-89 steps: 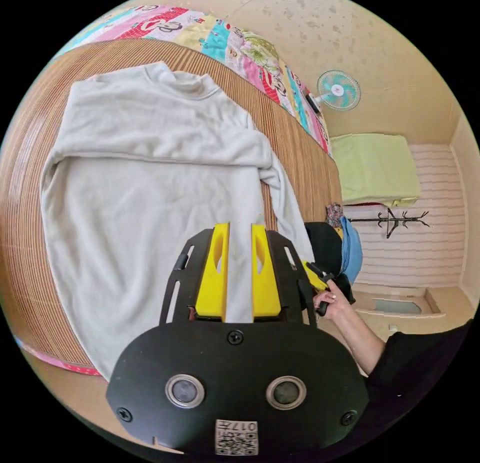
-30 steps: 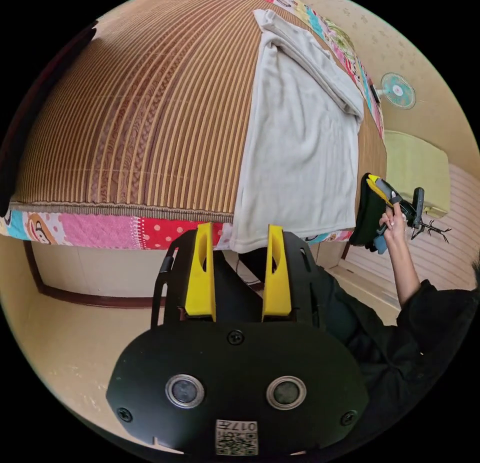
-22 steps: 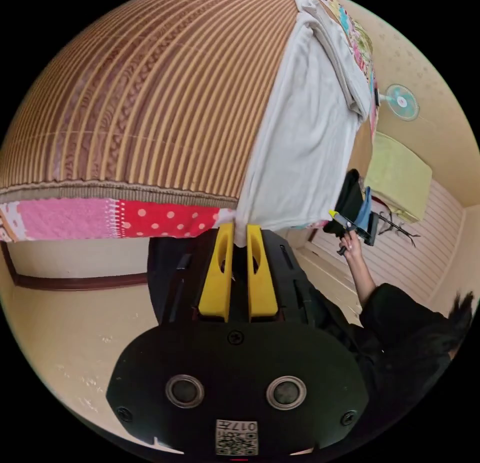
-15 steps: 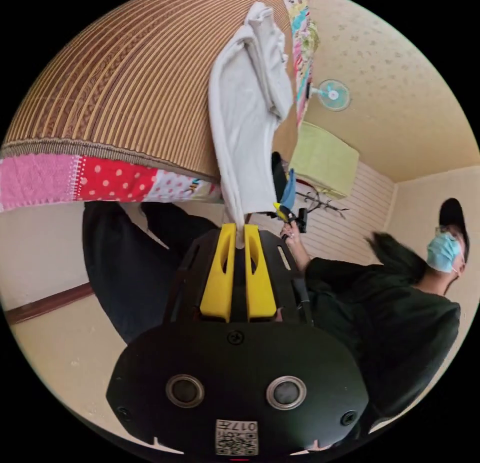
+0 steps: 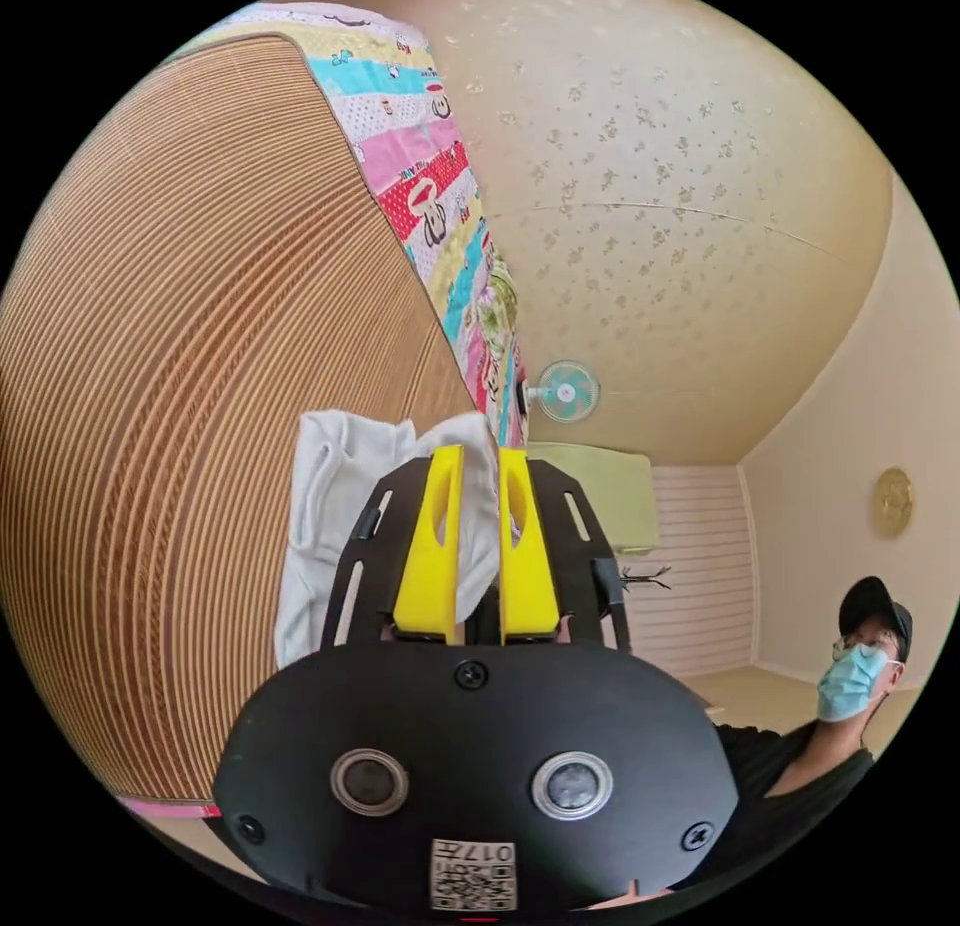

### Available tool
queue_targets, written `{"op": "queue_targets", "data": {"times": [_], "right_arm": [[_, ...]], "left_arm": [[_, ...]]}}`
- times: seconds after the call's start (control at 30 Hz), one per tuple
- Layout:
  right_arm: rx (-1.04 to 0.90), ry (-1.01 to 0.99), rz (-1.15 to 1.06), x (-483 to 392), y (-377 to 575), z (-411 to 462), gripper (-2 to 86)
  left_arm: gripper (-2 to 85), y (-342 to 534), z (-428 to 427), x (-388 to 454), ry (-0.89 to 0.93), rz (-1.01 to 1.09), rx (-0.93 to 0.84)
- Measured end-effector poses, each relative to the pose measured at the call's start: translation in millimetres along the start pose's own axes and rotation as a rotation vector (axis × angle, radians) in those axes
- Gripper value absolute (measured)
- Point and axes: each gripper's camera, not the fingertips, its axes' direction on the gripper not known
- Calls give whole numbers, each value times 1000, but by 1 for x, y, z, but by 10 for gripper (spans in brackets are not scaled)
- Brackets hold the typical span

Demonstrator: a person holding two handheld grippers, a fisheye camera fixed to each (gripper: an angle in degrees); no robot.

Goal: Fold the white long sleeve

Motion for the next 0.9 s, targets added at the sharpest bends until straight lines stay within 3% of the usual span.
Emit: {"op": "queue_targets", "data": {"times": [0.13, 0.33, 0.5, 0.63, 0.7, 0.73, 0.9], "right_arm": [[44, 14, -15, -27, 0, 17, 32], [-26, 235, -223, -64, 81, 61, 17], [-214, 436, -270, -16, 95, 133, 6], [-299, 378, -309, 20, 71, 136, 3], [-345, 371, -279, 16, 47, 122, 3], [-337, 359, -288, 12, 38, 105, 3], [-217, 268, -201, 40, 38, 5, 4]], "left_arm": [[122, -17, 16, -17, -138, -32, 53], [176, 88, 27, -70, -411, -168, 45], [155, 140, 73, -134, -384, -323, -14], [92, 147, 93, -157, -271, -402, 116], [63, 140, 103, -140, -257, -333, 144], [59, 133, 114, -115, -217, -198, 137], [54, 141, 215, 26, -273, 315, -101]]}}
